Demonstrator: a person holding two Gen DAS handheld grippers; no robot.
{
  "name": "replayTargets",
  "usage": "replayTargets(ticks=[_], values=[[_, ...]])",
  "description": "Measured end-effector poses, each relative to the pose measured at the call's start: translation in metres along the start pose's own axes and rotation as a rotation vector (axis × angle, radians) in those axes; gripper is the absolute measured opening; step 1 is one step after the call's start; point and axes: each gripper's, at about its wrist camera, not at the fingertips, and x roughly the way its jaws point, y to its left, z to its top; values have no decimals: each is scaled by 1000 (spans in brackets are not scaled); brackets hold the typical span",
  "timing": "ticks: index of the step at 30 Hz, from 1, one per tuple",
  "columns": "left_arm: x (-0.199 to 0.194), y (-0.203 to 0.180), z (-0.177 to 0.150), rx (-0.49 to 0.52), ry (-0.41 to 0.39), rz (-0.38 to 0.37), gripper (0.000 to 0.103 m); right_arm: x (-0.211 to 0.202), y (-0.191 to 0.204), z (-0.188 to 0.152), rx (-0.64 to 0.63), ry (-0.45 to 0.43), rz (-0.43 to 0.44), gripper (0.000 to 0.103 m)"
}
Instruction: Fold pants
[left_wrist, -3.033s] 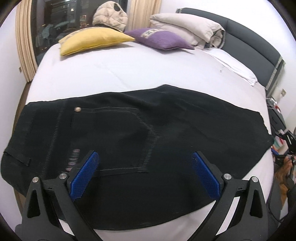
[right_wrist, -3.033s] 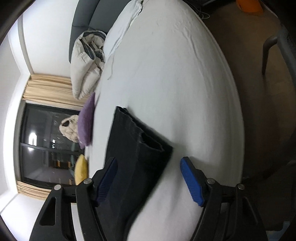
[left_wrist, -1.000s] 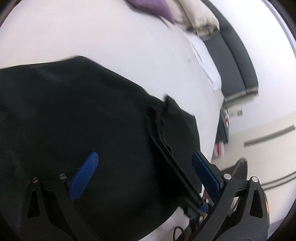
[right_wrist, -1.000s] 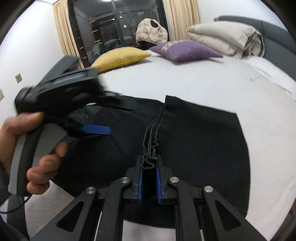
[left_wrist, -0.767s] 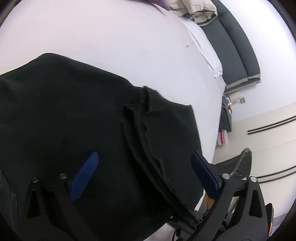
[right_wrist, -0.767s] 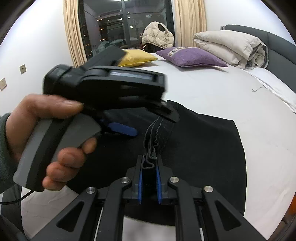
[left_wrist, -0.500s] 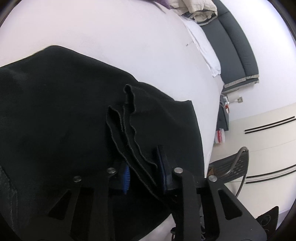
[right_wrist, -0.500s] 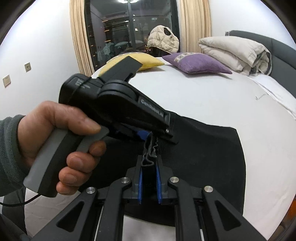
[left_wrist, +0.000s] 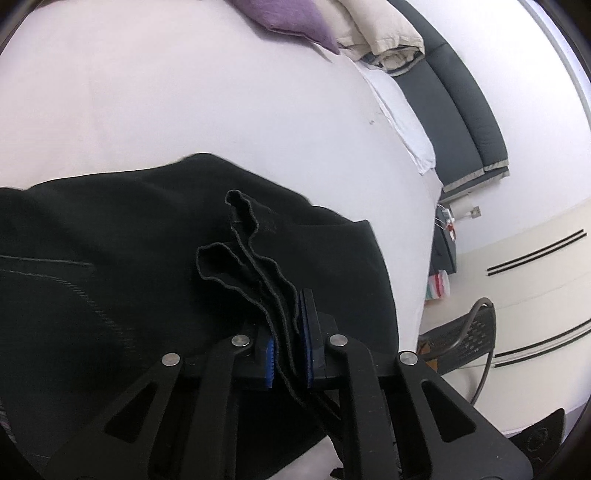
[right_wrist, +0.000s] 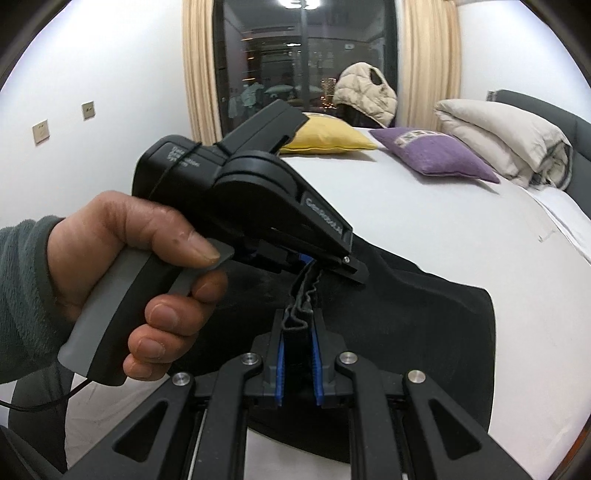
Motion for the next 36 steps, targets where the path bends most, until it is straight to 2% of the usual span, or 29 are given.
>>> replayTargets(ticks=[4, 8, 10, 13, 15, 16, 18, 22, 24, 25, 27, 28, 30, 32, 33, 34, 35, 36], values=[[-7, 20, -1, -10, 0, 32, 9, 15, 12, 3, -16, 23, 22, 13], [9, 29, -6, -25, 12, 61, 10, 36, 20, -5, -35, 82, 42, 14], [17, 41, -7, -56, 25, 56, 11, 49, 20, -12, -17, 127, 63, 19], [16, 52, -12, -73, 19, 36, 11, 56, 14, -20, 62, 191, 147, 25], [6, 51, -13, -48, 8, 76, 16, 44, 3, -21, 138, 194, 253, 43], [4, 42, -14, -37, -7, 97, 21, 36, -5, -21, 175, 191, 301, 47], [-13, 41, -14, -22, -53, 161, 22, 14, -24, -20, 228, 157, 353, 51], [-43, 34, -11, -17, -154, 233, 22, -17, -88, -8, 333, 65, 301, 51], [-50, 18, -15, 16, -192, 235, 22, -18, -125, 3, 389, 23, 256, 51], [-51, 8, -17, 42, -197, 216, 22, -14, -142, 8, 419, 14, 263, 51], [-39, -14, -27, 109, -176, 157, 22, 8, -170, 16, 496, 28, 329, 51], [-29, -22, -32, 131, -155, 142, 22, 21, -179, 18, 527, 43, 346, 51], [-4, -28, -42, 152, -91, 131, 22, 57, -194, 16, 583, 100, 434, 51], [20, -22, -52, 152, -26, 140, 22, 95, -203, 7, 624, 167, 414, 51], [27, -15, -57, 146, -13, 145, 22, 109, -210, 3, 635, 193, 404, 50], [27, -9, -60, 140, -26, 130, 22, 124, -221, -3, 667, 210, 403, 44], [24, -4, -63, 132, -40, 110, 22, 134, -236, -10, 728, 204, 413, 23], [22, -1, -66, 124, -45, 96, 22, 135, -243, -13, 755, 192, 412, 9]])
